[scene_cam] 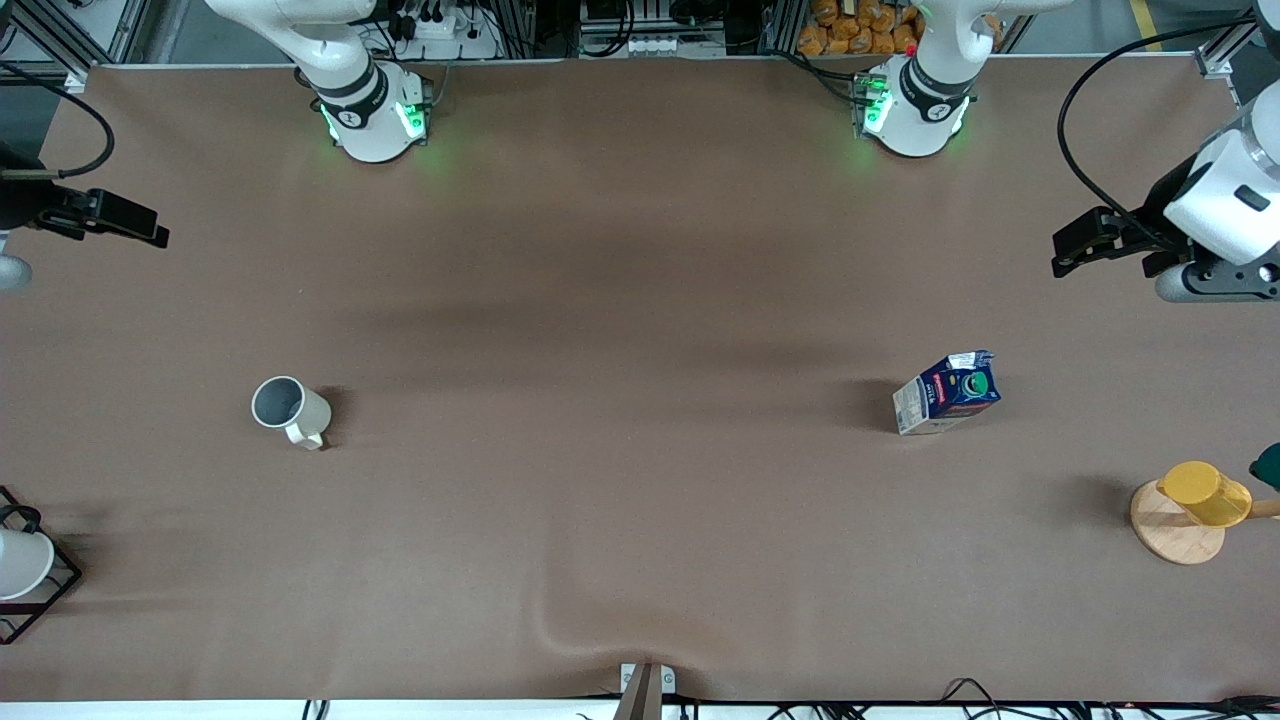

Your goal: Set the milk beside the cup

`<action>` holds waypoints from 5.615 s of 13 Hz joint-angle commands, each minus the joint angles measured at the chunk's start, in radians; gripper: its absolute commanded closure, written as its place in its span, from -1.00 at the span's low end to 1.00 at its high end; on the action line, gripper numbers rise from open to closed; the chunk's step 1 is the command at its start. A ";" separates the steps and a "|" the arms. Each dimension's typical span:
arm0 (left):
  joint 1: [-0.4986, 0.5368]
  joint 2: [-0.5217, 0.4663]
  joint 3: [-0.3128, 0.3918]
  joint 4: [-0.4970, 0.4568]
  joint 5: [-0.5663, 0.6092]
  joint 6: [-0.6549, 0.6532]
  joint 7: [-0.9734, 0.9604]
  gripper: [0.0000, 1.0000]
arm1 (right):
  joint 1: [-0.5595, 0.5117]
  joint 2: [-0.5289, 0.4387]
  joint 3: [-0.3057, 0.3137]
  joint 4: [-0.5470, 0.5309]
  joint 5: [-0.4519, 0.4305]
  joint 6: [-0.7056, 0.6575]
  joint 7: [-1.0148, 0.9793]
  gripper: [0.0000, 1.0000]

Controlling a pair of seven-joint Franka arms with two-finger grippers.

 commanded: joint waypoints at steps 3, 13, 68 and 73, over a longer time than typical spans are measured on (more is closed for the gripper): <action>0.008 -0.004 -0.006 0.018 0.017 -0.015 0.007 -1.00 | -0.021 -0.025 0.013 -0.011 -0.020 0.080 -0.093 -1.00; 0.010 0.180 -0.006 -0.170 0.005 0.294 0.008 -1.00 | -0.018 0.209 0.013 -0.065 -0.013 0.214 -0.121 -1.00; -0.008 0.324 -0.009 -0.247 0.003 0.403 -0.035 -0.21 | 0.643 0.811 0.017 0.188 0.163 0.842 1.218 1.00; -0.018 0.324 -0.009 -0.244 0.003 0.402 -0.033 -0.06 | 0.680 0.838 0.019 0.234 0.175 0.844 1.317 1.00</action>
